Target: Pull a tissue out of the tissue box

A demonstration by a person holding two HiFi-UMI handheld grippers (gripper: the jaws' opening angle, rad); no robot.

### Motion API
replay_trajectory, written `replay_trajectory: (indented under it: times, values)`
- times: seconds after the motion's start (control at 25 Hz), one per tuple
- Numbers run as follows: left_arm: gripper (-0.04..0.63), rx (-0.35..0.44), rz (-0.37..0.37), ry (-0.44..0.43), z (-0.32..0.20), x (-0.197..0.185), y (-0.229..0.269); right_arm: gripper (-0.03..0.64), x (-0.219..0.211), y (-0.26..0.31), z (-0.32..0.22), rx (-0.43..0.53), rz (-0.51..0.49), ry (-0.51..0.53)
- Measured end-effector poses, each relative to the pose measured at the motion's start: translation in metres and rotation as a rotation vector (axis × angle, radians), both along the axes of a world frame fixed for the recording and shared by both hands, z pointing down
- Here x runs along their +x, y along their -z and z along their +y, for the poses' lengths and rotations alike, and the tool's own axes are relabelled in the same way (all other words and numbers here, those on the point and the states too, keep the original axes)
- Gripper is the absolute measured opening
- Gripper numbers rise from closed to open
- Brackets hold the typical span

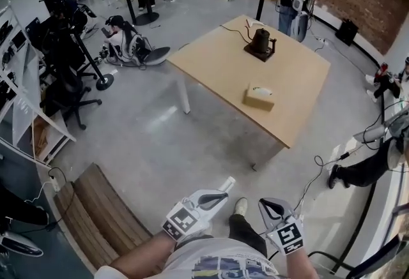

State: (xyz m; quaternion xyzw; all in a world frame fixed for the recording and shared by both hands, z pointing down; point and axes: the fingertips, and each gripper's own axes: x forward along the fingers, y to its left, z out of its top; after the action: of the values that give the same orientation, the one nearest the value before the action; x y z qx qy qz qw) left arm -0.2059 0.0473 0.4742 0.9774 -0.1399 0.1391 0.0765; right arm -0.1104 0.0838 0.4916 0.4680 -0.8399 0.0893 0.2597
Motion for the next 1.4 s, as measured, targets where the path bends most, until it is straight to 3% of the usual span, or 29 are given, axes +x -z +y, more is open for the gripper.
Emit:
replay_trajectory:
  times: [0.4,0.72,1.12,1.4]
  values:
    - [0.003,0.04,-0.039,0.004,-0.08,0.106,0.006,0.0,0.1,-0.004,-0.086,0.033,-0.049,0.006]
    - [0.003,0.082,-0.064,0.059,-0.14,0.178,0.015,0.0,0.174,-0.006,-0.14,0.037,-0.06,0.063]
    - [0.003,0.088,-0.112,0.1,-0.215,0.198,-0.002,0.0,0.201,-0.017,-0.184,0.027,-0.079,0.056]
    - [0.012,0.091,-0.125,0.041,-0.293,0.211,-0.022,0.0,0.229,-0.015,-0.228,0.025,-0.034,-0.062]
